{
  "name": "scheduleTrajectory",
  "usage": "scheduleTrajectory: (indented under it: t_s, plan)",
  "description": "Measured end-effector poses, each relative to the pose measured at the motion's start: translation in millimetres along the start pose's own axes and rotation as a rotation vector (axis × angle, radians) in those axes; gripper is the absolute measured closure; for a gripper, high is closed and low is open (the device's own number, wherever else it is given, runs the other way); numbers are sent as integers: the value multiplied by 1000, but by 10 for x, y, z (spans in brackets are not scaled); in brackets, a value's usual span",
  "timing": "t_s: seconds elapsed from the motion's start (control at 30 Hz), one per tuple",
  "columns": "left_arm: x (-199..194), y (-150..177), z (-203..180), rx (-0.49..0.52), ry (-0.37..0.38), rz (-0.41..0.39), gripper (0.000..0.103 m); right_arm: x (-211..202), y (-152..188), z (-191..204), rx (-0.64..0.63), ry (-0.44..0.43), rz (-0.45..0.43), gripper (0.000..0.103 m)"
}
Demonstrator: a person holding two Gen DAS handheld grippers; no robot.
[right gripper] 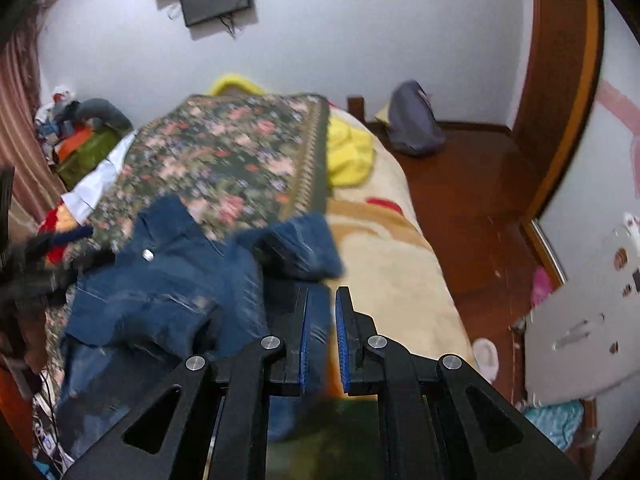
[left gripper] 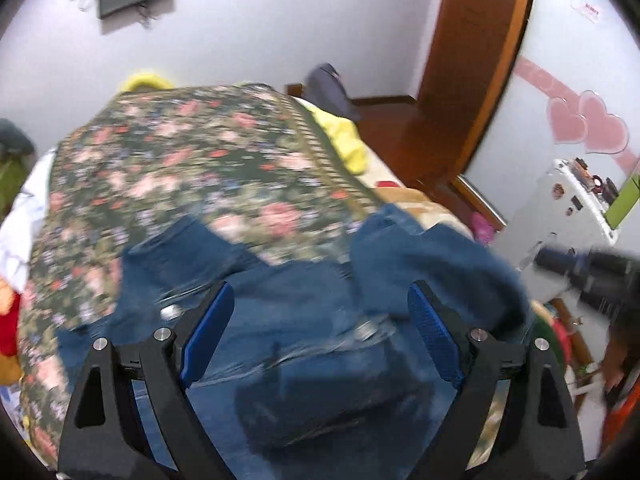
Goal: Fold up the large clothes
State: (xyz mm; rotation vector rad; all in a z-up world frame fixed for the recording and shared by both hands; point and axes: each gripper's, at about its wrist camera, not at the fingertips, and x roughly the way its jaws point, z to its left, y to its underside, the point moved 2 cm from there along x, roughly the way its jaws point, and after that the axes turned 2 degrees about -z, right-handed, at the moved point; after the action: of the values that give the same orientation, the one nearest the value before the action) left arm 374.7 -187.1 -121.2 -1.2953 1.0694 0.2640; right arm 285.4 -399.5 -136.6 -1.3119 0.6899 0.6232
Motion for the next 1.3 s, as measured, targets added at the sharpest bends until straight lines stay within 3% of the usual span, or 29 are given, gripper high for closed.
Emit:
scheduleTrajectory:
  t_s: [0.3, 0.47, 0.63, 0.73, 0.87, 1.03, 1.3]
  plan:
    - [996, -505, -429, -55, 76, 211, 14, 557, 459, -265, 62, -63, 159, 95]
    - [1484, -463, -632, -72, 158, 350, 15, 816, 665, -286, 106, -75, 223, 95]
    - [1766, -250, -800, 8, 106, 403, 16, 889, 786, -336, 129, -83, 241, 95]
    - [1765, -131, -817, 54, 61, 380, 30, 925, 839, -378, 144, -90, 255, 95]
    - [1590, -102, -884, 123, 23, 312, 62, 943, 851, -399, 162, -93, 267, 95]
    - [1166, -240, -943, 163, 13, 200, 71, 868, 811, -376, 163, -85, 257, 95]
    - [-94, -717, -870, 163, 102, -112, 72, 624, 610, -285, 153, -72, 201, 95]
